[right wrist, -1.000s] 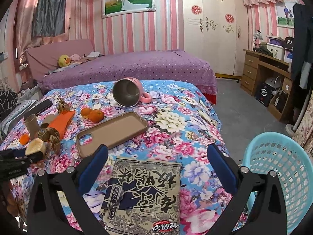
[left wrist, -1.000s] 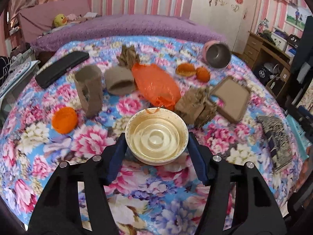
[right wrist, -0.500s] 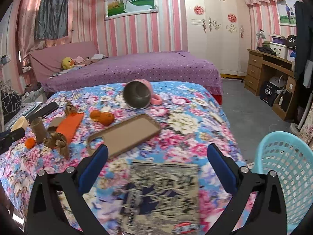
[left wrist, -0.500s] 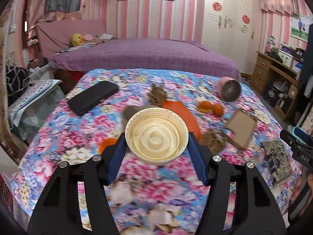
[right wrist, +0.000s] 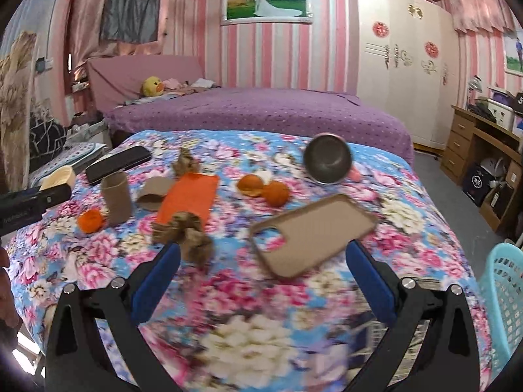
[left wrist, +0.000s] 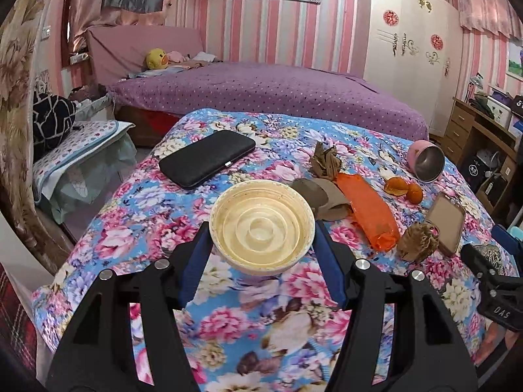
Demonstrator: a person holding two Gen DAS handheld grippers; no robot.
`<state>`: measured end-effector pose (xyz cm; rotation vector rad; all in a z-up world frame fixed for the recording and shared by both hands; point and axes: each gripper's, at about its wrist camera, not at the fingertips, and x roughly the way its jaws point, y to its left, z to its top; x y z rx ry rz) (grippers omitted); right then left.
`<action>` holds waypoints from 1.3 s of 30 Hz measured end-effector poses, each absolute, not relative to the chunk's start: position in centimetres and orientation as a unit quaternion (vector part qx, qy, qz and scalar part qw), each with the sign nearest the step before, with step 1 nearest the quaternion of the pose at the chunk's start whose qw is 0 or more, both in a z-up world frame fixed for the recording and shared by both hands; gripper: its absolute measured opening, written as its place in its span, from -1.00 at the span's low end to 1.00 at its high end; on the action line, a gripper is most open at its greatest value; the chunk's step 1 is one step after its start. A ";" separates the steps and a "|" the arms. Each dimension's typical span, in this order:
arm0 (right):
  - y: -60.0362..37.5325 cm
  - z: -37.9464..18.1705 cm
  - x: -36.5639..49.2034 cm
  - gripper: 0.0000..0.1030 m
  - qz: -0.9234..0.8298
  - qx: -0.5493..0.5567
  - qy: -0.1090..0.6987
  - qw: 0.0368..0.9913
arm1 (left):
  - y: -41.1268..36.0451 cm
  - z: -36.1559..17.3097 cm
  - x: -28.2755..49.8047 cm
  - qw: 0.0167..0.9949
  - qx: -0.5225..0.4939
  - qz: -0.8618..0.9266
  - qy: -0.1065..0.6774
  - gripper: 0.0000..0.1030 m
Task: Collect trash
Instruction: 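Grasp the brown crumpled paper with the right tool while the left tool holds the bowl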
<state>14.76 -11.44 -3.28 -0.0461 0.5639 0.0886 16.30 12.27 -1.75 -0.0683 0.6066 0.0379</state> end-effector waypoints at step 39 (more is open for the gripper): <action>-11.1 -2.4 16.4 -0.39 0.066 -0.036 0.286 0.955 | 10.2 -0.7 16.7 0.964 -0.028 -0.020 0.265 0.18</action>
